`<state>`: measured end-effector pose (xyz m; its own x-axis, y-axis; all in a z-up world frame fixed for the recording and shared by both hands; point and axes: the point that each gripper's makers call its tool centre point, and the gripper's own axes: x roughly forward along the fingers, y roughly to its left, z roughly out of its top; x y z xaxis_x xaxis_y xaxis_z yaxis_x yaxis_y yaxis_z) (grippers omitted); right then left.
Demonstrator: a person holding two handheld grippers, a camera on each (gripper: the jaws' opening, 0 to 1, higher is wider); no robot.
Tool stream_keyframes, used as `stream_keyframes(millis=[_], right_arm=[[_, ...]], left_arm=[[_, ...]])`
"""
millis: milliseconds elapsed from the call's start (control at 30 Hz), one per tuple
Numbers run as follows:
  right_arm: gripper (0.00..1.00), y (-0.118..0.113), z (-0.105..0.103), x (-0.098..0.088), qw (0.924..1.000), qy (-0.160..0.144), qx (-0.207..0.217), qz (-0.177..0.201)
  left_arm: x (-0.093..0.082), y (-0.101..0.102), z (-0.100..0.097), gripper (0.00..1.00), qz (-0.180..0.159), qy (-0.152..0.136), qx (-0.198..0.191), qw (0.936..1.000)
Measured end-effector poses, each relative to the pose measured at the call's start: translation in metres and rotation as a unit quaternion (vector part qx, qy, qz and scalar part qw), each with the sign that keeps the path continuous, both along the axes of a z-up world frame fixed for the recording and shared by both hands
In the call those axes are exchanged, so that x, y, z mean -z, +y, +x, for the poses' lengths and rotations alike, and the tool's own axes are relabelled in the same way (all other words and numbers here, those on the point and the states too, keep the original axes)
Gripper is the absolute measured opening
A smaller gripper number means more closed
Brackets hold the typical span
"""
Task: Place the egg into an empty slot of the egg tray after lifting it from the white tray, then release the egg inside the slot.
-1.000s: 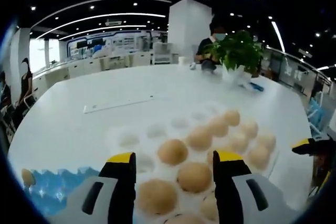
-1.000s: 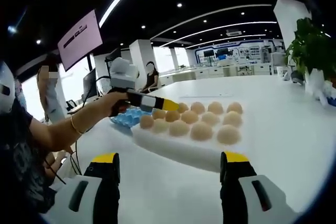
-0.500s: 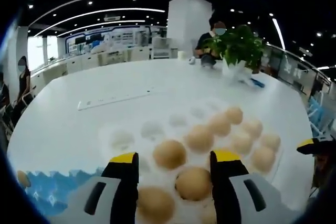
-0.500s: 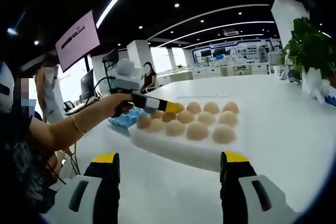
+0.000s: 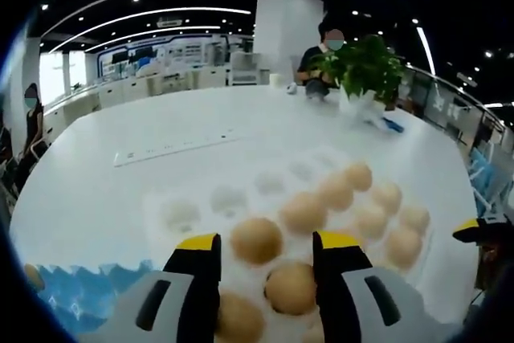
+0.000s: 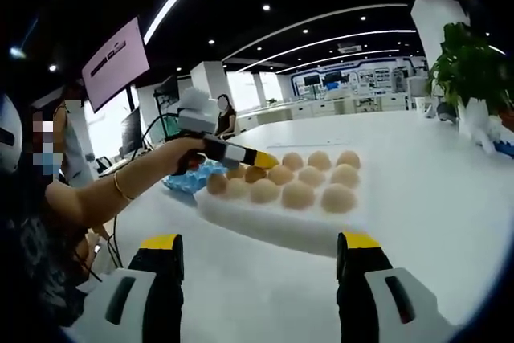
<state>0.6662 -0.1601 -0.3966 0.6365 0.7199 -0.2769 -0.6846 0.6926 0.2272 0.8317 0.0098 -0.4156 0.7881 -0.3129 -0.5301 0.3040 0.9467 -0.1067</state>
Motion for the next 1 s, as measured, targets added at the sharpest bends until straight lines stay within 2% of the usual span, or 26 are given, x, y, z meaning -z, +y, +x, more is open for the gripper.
stream_keyframes(millis=[200, 267, 300, 467, 767, 933, 1000], right_arm=[[0.81, 0.000, 0.000, 0.001, 1.0000, 0.002, 0.002, 0.002], [0.81, 0.000, 0.000, 0.001, 1.0000, 0.001, 0.001, 0.001], [0.81, 0.000, -0.001, 0.001, 1.0000, 0.000, -0.001, 0.001], [0.81, 0.001, -0.003, 0.002, 0.9999, -0.005, -0.004, -0.011], [0.81, -0.001, 0.000, -0.001, 1.0000, -0.006, 0.002, -0.003], [0.81, 0.000, -0.001, 0.001, 1.0000, -0.004, 0.005, -0.001], [0.81, 0.000, -0.002, 0.001, 1.0000, -0.002, 0.003, 0.000]], left_arm=[[0.000, -0.003, 0.000, 0.44, 0.006, 0.007, 0.008, 0.9999], [0.001, -0.002, 0.002, 0.44, 0.005, 0.017, 0.008, 0.9998], [0.003, -0.003, -0.001, 0.44, 0.002, 0.031, 0.005, 0.9995], [0.005, -0.009, -0.006, 0.43, 0.024, 0.055, 0.013, 0.9981], [0.007, -0.006, -0.002, 0.40, 0.036, 0.060, 0.012, 0.9975], [0.009, -0.008, 0.002, 0.32, 0.054, 0.074, 0.021, 0.9956], [0.011, -0.006, 0.004, 0.31, 0.071, 0.068, 0.019, 0.9950]])
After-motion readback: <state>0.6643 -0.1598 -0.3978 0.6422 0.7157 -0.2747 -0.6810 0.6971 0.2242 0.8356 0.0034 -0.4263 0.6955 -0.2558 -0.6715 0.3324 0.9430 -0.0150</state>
